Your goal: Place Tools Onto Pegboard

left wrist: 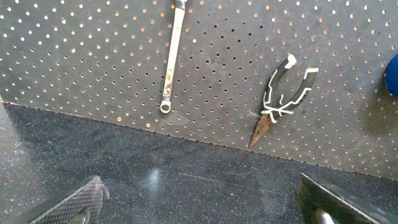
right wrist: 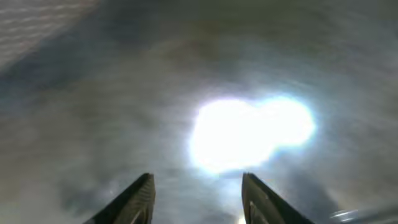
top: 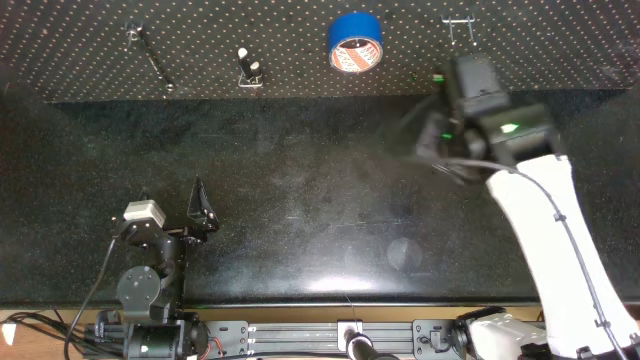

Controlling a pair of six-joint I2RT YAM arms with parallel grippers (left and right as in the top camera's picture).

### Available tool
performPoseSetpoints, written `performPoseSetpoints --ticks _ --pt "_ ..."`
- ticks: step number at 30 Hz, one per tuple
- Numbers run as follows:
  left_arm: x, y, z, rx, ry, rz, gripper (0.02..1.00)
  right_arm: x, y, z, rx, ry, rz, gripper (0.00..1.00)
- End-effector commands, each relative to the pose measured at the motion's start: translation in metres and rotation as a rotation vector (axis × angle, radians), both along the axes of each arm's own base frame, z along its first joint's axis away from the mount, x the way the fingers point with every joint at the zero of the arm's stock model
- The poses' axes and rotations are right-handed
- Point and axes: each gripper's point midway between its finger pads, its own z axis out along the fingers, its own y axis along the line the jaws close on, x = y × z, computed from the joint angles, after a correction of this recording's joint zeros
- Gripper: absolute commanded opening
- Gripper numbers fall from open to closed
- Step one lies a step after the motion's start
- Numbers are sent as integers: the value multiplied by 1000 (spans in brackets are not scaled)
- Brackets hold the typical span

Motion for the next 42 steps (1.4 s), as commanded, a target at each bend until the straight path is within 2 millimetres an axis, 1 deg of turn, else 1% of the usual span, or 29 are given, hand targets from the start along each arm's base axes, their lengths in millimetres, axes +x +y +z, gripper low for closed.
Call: performPoseSetpoints --ticks 1,2,3,4,6,7,8,10,11,12,14,16,17,18,19,20,22,23,25,26,27,29,30,31,32,34,37,39,42 --pt "-1 4 -1 6 0 19 993 -36 -73 -15 -75 132 167 577" --pt "-1 4 -1 6 0 19 996 -40 -79 -15 -64 115 281 612" --pt "-1 4 -1 6 0 19 996 -46 -87 -18 5 80 322 693" --pt "-1 4 -1 6 0 19 996 -49 -92 -21 57 54 297 698" --pt "-1 4 -1 6 0 19 996 -60 -112 -33 52 79 203 698" --pt "-1 4 -1 6 0 19 996 -67 -127 -45 69 96 108 704" --pt "-1 4 -1 6 0 19 996 -71 -141 -55 73 97 47 739" --pt "-1 4 -1 6 0 19 996 -75 -155 -61 50 102 0 746" --pt "-1 4 -1 6 0 19 996 -81 -171 -65 2 134 -48 757" --pt "-1 4 -1 6 0 19 996 -81 -180 -67 -19 141 -78 774" --pt "-1 4 -1 6 0 19 993 -74 -198 -76 -58 147 -100 860" --pt "-1 4 -1 6 0 19 993 -79 -214 -92 -126 237 -13 869" --pt "-1 4 -1 6 0 19 996 -82 -223 -97 -163 276 13 869" --pt "-1 4 -1 6 0 19 993 -82 -235 -101 -219 310 69 869" --pt "-1 4 -1 6 0 19 996 -80 -242 -105 -245 325 130 869" --pt "-1 4 -1 6 0 19 993 -72 -240 -112 -216 317 216 869" --pt "-1 4 -1 6 0 19 996 -67 -234 -124 -167 318 279 869" --pt "-1 4 -1 6 0 19 993 -63 -240 -134 -181 337 336 869" --pt "-1 4 -1 6 0 19 993 -62 -266 -145 -286 408 336 871" --pt "-1 4 -1 6 0 19 996 -53 -277 -152 -328 415 379 871" --pt "-1 4 -1 6 0 19 996 -44 -281 -158 -341 406 426 871" --pt "-1 4 -1 6 0 19 993 -36 -280 -163 -346 407 501 871" --pt "-1 4 -1 6 0 19 996 -29 -274 -163 -332 379 559 873" --pt "-1 4 -1 6 0 19 993 -21 -267 -163 -308 335 564 875" --pt "-1 4 -1 6 0 19 993 -11 -255 -165 -253 263 575 877" --pt "-1 4 -1 6 0 19 993 -8 -251 -166 -235 239 577 879" --pt "-1 4 -1 6 0 19 993 1 -258 -170 -241 208 506 877" --pt "-1 4 -1 6 0 19 996 -3 -260 -175 -215 219 465 877" --pt "-1 4 -1 6 0 19 993 0 -253 -176 -153 165 441 877"
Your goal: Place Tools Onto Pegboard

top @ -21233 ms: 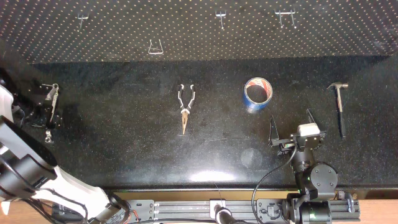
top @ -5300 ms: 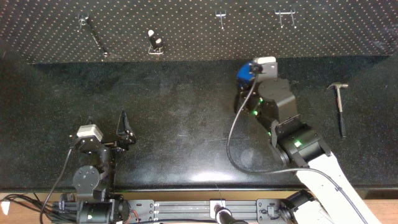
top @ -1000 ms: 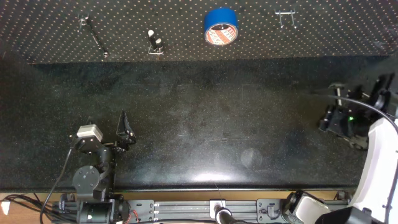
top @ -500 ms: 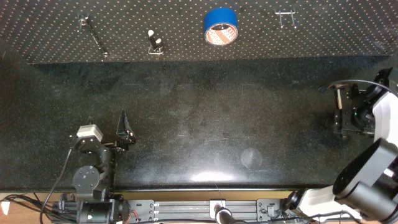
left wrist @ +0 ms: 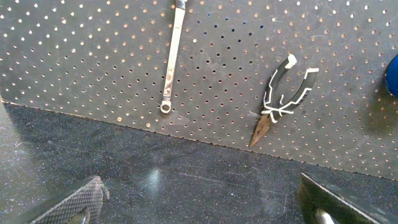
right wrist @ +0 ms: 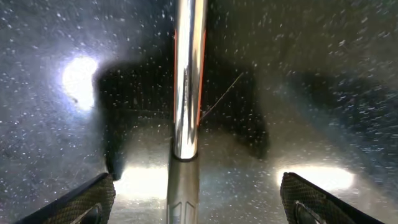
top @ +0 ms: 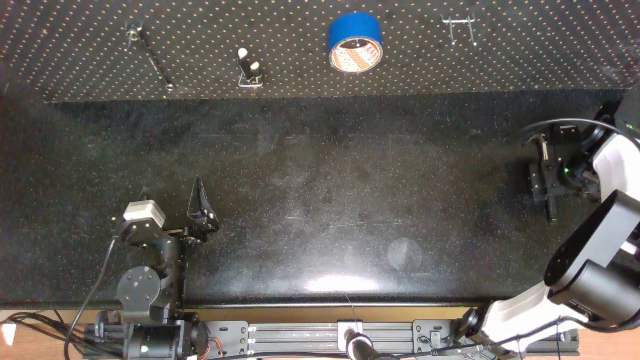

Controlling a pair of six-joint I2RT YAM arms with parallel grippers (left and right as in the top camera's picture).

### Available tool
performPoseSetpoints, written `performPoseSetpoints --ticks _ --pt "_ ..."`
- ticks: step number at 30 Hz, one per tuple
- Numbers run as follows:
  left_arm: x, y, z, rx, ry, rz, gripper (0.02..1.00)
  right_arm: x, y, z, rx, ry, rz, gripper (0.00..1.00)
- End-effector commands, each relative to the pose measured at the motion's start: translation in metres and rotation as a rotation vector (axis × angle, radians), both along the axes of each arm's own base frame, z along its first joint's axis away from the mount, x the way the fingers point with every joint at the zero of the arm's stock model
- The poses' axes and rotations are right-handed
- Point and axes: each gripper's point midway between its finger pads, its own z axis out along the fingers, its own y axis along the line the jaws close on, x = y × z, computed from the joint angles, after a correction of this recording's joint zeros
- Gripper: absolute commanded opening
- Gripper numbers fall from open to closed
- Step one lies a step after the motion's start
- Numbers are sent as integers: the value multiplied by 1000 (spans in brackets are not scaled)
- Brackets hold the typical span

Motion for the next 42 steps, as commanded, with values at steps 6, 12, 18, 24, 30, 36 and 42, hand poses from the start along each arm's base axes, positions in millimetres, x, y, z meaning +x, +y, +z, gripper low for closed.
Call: performPoseSetpoints --ticks 6,12,18,24,30,36,42 --pt "-1 4 -1 6 0 19 996 2 7 -16 131 -22 -74 877" --pt "-1 4 -1 6 0 19 996 1 6 -17 132 -19 -77 80" --pt "-1 4 -1 6 0 19 993 -2 4 -17 112 -2 -67 75" --pt "-1 4 -1 6 0 19 998 45 46 28 183 -292 -35 75" --pt "-1 4 -1 6 0 19 996 44 65 89 36 -741 -115 77" --pt "-1 4 -1 6 0 19 993 31 130 152 61 -1092 14 75" --pt "-1 4 -1 6 0 19 993 32 179 194 167 -1290 101 75"
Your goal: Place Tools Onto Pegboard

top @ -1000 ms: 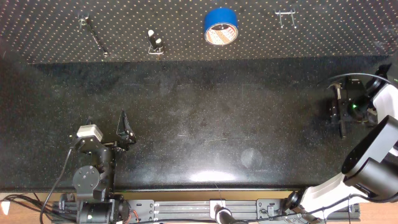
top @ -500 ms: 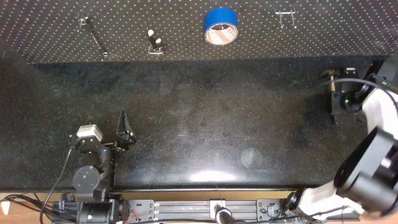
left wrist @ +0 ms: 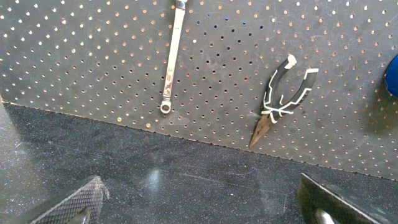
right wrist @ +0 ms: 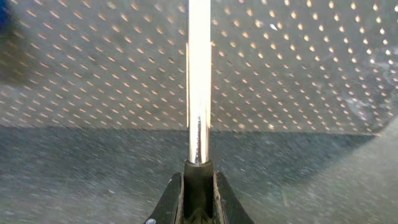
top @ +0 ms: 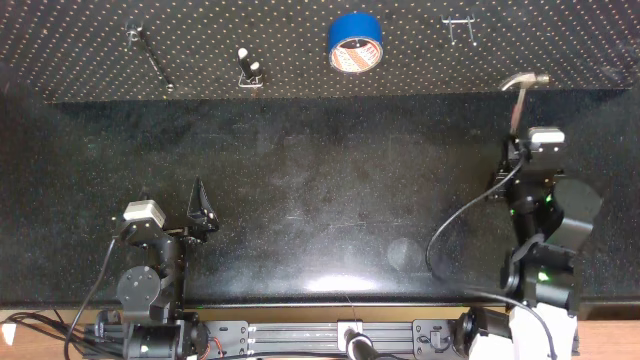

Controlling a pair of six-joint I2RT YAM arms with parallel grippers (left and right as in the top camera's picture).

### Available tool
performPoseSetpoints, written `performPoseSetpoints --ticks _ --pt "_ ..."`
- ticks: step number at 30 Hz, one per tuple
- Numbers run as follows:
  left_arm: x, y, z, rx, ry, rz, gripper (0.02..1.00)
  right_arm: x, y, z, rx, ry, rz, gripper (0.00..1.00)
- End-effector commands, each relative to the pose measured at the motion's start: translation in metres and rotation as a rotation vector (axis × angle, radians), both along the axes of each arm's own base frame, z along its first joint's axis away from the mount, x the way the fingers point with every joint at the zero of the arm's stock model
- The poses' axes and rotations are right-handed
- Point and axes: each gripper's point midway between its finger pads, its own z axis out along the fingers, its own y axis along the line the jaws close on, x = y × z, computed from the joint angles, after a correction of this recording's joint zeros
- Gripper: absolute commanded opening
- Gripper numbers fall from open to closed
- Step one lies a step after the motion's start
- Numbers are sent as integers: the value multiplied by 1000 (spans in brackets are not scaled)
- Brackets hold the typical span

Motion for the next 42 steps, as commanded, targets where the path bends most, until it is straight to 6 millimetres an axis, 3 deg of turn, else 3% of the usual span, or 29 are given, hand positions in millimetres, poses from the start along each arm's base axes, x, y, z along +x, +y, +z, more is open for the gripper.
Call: performPoseSetpoints --ticks 1,3,8,13,20,26,29,30,32,33,34,37,40,42 --pt "-1 4 -1 6 0 19 993 6 29 21 33 -94 87 75" --pt "-1 4 -1 6 0 19 993 19 53 25 77 -124 157 73" --pt "-1 4 -1 6 0 19 993 61 81 29 88 -131 244 73" --pt "-1 4 -1 6 0 19 996 82 79 28 84 -135 236 75" --pt "-1 4 -1 6 0 19 993 108 58 21 81 -107 173 75" --pt "-1 4 -1 6 0 19 996 140 58 14 83 -102 179 77" --pt "-1 4 -1 6 0 19 993 146 59 8 86 -89 181 77" --pt "-1 4 -1 6 0 19 996 146 59 6 86 -87 181 316" --pt "-1 4 -1 6 0 19 993 146 59 7 86 -89 181 601" --pt "-1 4 -1 6 0 19 993 146 59 7 86 -90 181 695" --pt "-1 4 -1 6 0 19 993 146 59 7 85 -90 181 700" --pt "-1 4 -1 6 0 19 996 146 59 7 86 -90 181 906" --pt "-1 4 -1 6 0 19 996 141 59 15 117 -94 172 912" --pt "-1 4 -1 6 0 19 993 119 57 21 113 -113 165 917"
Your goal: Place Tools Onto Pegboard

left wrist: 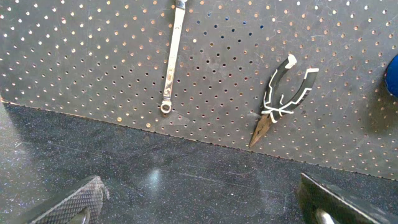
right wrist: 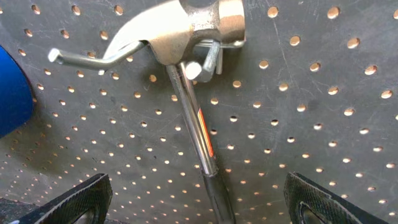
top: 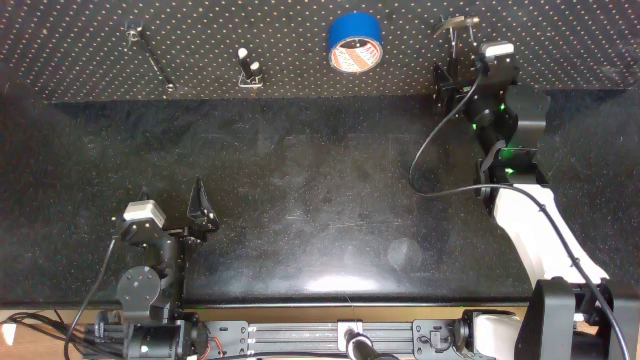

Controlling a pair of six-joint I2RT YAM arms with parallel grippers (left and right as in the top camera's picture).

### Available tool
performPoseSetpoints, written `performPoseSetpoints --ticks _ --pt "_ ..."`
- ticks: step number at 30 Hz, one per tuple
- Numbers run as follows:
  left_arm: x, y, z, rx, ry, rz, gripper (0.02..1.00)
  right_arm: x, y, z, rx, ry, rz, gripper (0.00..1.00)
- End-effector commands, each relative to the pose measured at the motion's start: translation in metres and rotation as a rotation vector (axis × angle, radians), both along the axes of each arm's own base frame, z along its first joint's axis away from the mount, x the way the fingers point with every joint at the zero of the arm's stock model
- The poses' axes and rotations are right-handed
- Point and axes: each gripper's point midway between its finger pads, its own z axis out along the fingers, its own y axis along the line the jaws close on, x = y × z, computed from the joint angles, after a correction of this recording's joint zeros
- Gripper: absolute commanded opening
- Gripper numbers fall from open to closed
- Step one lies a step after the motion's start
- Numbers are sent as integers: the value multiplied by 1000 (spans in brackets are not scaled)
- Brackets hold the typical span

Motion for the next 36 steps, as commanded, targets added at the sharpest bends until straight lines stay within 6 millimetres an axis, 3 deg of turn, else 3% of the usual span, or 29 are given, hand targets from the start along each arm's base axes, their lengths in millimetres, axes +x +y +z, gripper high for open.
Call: performPoseSetpoints --ticks 1,2,5,8,10,12,15,20,26,29,31,36 --pt "-1 4 -1 6 0 19 993 -36 -4 23 21 -58 -23 915" --pt "-1 4 -1 6 0 19 996 -66 -7 18 18 -72 -36 917" --pt "-1 4 -1 6 0 19 993 -122 -3 9 6 -154 -36 917" --pt "-1 4 -1 6 0 19 993 -162 0 13 -2 -276 -36 921" --pt "-1 4 -1 6 0 19 996 -179 2 0 -4 -301 -35 919" --pt "-1 4 -1 6 0 19 993 -187 3 -22 1 -247 -35 921" --pt "-1 4 -1 6 0 19 996 -191 3 -28 2 -224 -36 923" --pt "-1 4 -1 6 0 19 993 -200 4 -88 18 27 -38 921" --pt "-1 4 -1 6 0 19 996 -204 3 -38 2 -195 -45 923" --pt "-1 4 -1 6 0 19 996 -204 -1 -36 -75 -218 -56 923" --pt "-1 4 -1 6 0 19 993 -203 -15 -38 -216 -221 -117 923" --pt "-1 4 -1 6 0 19 996 -203 -19 -38 -221 -219 -136 925"
